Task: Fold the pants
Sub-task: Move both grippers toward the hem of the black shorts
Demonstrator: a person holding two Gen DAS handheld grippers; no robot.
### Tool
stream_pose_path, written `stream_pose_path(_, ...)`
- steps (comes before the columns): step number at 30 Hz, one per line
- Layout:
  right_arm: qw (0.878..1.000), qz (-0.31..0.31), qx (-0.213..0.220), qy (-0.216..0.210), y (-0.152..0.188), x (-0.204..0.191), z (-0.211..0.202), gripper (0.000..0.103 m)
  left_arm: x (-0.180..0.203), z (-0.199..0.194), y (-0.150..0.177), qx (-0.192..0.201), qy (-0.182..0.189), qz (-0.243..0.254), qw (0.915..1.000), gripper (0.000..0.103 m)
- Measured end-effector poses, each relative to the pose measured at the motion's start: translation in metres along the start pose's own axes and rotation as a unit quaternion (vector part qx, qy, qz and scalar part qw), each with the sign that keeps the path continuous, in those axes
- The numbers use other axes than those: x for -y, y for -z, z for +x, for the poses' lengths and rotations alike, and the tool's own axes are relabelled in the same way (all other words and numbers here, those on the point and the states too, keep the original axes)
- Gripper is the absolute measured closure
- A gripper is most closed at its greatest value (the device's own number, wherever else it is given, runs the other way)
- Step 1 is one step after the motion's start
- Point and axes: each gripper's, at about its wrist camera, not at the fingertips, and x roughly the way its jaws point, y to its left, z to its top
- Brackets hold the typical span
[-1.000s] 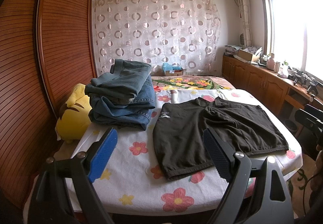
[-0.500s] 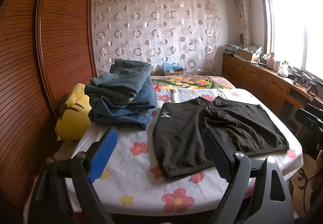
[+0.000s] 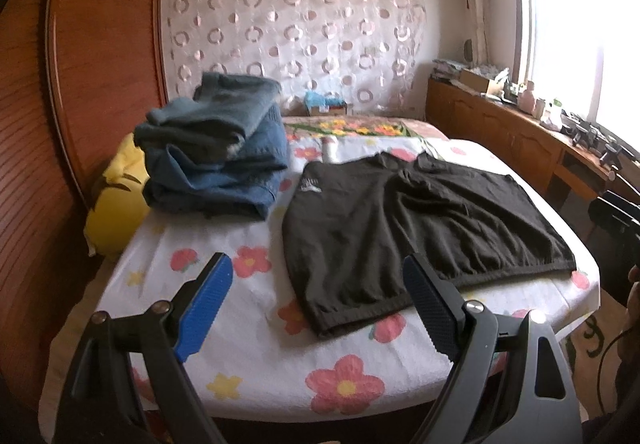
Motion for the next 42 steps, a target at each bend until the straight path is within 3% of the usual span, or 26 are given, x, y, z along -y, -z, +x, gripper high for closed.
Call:
stream_pose_path(20, 0.998, -0.003, -0.055, 0.017, 0.029, 0.032, 0.036, 0.000, -0.022, 0.047, 0.024, -0.066, 0.026, -0.012, 0.9974, 0.016)
stream_pose_path(25, 0.997, -0.011, -0.073, 0.023, 0.034, 0.042, 0.044, 0.000, -0.027, 0.057, 0.030, -0.083, 0.039, -0.018, 0.9956, 0.027)
stream_pose_path(32, 0.995, -0.011, -0.091, 0.025, 0.042, 0.053, 0.052, 0.000, -0.025, 0.064, 0.037, -0.102, 0.057, -0.016, 0.9931, 0.050)
stream_pose_path(42, 0.994, -0.004, -0.106, 0.014, 0.051, 0.057, 0.061, 0.000, -0.023, 0.067, 0.039, -0.107, 0.055, -0.003, 0.9928, 0.056)
